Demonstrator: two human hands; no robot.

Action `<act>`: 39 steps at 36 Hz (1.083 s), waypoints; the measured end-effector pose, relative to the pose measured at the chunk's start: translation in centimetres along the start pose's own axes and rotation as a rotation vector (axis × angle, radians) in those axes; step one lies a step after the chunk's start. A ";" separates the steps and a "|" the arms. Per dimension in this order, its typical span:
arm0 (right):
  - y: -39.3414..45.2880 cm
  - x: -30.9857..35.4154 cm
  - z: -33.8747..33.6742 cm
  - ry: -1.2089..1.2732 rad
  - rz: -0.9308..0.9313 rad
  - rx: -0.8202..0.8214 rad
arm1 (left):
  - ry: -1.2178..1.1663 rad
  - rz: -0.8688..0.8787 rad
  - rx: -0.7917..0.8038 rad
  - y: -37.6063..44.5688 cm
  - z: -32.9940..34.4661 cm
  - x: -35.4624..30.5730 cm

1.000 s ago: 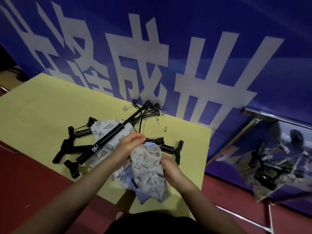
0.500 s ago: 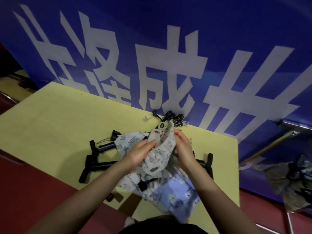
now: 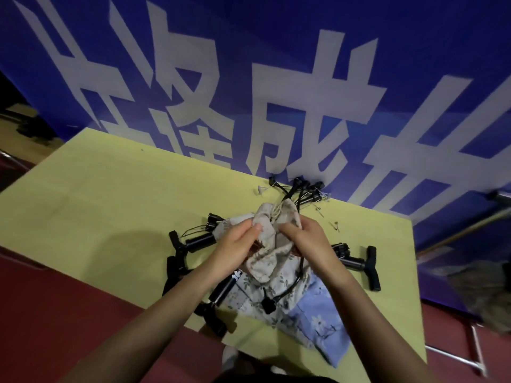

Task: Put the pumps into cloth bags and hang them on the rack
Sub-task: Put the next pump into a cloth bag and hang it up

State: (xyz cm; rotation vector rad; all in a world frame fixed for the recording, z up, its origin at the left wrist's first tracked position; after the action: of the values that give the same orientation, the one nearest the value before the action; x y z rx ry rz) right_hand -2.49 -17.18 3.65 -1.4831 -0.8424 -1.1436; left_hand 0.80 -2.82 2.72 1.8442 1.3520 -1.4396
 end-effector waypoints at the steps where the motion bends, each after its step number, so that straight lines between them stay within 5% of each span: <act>1: -0.1 -0.3 -0.4 0.074 0.019 0.018 | -0.054 -0.022 0.017 0.0 0.2 0.3; 9: -0.8 -4.3 -5.8 0.503 0.216 0.003 | -1.053 -0.263 -0.053 -1.5 0.9 2.4; 14: -1.5 -6.8 -8.2 0.794 0.359 0.031 | -1.296 -0.252 -0.031 -1.9 3.3 0.6; 22: -2.0 -9.9 -11.4 1.329 0.541 0.109 | -1.075 -0.437 0.056 -1.0 9.8 -0.2; 26: -2.5 -10.3 -12.7 1.233 0.611 0.093 | -0.789 -0.415 0.130 0.0 10.5 -0.3; 31: -2.3 -10.3 -13.5 1.225 0.684 0.147 | 0.112 -0.146 0.295 0.7 10.9 -2.8; 34: -2.1 -10.4 -14.1 1.228 0.679 0.175 | 0.424 -0.081 0.331 1.4 11.2 -2.2; 39: -1.3 -11.4 -15.1 1.215 0.591 0.127 | 0.297 -0.036 0.235 1.9 11.0 -1.7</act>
State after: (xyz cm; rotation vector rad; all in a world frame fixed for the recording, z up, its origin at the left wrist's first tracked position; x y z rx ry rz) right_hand -10.52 -30.90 -6.66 -0.6054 0.3444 -1.2071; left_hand -2.80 -13.16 -0.19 2.2697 1.4058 -1.4366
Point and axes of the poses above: each hand's wrist, its own y-axis towards the middle knuckle, its own z-axis out of the palm, x = y × z, the point moved 10 cm from there along y, towards the middle knuckle, and after that the axes turned 12 degrees about y, right-handed, at the moved point
